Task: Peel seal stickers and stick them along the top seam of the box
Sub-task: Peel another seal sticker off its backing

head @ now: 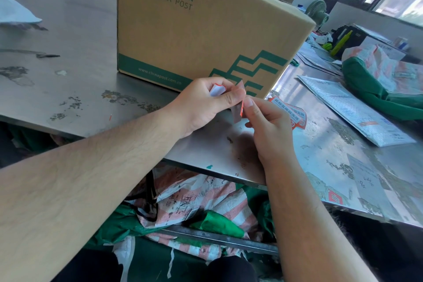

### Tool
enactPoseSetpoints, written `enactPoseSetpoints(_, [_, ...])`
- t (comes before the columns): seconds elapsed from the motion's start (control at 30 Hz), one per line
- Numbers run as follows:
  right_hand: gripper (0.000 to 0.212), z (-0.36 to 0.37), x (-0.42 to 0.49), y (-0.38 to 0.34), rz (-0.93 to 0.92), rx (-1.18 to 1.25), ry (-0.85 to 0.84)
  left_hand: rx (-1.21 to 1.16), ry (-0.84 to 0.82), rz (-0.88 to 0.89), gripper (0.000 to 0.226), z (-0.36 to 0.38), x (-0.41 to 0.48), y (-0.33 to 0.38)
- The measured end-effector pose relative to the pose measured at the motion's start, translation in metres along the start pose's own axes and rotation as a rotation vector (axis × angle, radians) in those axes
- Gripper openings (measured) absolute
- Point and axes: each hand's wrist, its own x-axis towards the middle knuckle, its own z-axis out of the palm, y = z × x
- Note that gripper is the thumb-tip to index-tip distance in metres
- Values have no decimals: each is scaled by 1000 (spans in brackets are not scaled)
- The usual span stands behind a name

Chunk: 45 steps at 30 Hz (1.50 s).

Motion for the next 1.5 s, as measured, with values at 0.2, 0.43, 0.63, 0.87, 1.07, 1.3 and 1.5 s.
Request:
enactPoseSetpoints(0.2, [20,-1,1,2,11,-19,4,6,9,-5,10,-1,1,-2])
enactPoseSetpoints(0.43, [19,-1,1,5,17,-26,4,15,11,1,6,-1,3,-4])
enactPoseSetpoints(0.63, [20,-1,2,5,19,-33,3,17,14,-7,8,-2,3,-5])
enactPoseSetpoints(0.87, [20,-1,1,4,47,-30,4,28,14,-21,12,-2,2,-4])
enactPoseSetpoints(1.07, [20,0,1,3,47,-29,5,37,32,-29,12,-1,1,-3])
enactPoseSetpoints(1.3, [22,0,0,0,38,-29,1,53,38,-10,17,0,1,-3])
enactPoseSetpoints(1.5, [21,-1,0,0,42,-29,2,71,45,-13,16,-1,2,-5])
